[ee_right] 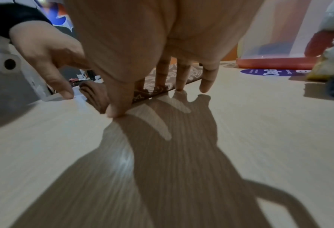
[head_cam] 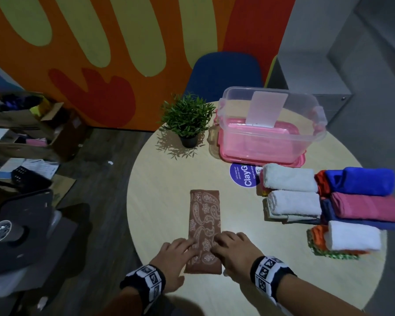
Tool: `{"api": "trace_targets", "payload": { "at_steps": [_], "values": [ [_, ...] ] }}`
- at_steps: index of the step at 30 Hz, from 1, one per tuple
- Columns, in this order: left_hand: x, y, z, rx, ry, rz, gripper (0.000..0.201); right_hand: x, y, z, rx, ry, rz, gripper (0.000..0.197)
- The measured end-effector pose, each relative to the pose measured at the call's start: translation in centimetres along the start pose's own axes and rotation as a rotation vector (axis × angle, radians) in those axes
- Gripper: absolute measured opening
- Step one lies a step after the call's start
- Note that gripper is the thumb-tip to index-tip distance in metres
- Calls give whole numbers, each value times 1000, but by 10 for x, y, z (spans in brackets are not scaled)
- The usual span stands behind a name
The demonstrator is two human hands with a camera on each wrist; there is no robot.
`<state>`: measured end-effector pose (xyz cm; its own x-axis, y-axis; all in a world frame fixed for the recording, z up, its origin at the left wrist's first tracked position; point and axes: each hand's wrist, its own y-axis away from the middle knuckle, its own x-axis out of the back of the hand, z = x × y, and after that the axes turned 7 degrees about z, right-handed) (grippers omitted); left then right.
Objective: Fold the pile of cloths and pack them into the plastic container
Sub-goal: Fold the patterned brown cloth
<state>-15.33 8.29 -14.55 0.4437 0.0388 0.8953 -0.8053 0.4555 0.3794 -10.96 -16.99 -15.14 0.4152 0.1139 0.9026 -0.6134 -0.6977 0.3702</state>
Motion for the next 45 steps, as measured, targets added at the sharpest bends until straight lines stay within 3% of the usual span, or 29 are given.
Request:
{"api": "trace_targets", "payload": {
  "at_steps": [2,4,8,12,15,18,20,23,25,30,35,38,42,45],
  "values": [
    [-5,1,4,-71,-28,-32,73,-8,6,-2,3,29,87,40],
    [-9,2,8,-104,-26,-42,71,-12,11,-3,11,11,217,23],
    [-8,2,11,-52,122,73,81,2,17,0,9,-242,248,20],
    [7,-3,13,-59,255,86,107,23,23,5,-285,-730,304,10],
    [13,-13,17,-16,362,159,89,30,22,13,-407,-817,352,8],
    [11,-29,21,77,553,273,41,28,16,18,-503,-903,373,11],
    [10,-39,23,192,769,226,23,29,11,19,-565,-986,363,12],
    [6,-54,16,400,1056,144,38,35,4,21,-590,-1107,310,10],
    [3,-63,10,483,1131,152,42,37,-2,25,-593,-1108,272,4],
    [8,-78,4,528,998,144,37,24,-17,39,-658,-948,277,15],
    [10,-86,1,561,800,247,26,22,-15,40,-661,-1029,349,25],
    [9,-89,2,576,923,295,18,23,-13,38,-561,-1063,329,32],
    [10,-93,4,609,873,365,22,19,-20,38,-562,-983,324,24],
    [15,-89,8,496,682,460,19,14,-18,41,-507,-833,414,18]
  ]
}}
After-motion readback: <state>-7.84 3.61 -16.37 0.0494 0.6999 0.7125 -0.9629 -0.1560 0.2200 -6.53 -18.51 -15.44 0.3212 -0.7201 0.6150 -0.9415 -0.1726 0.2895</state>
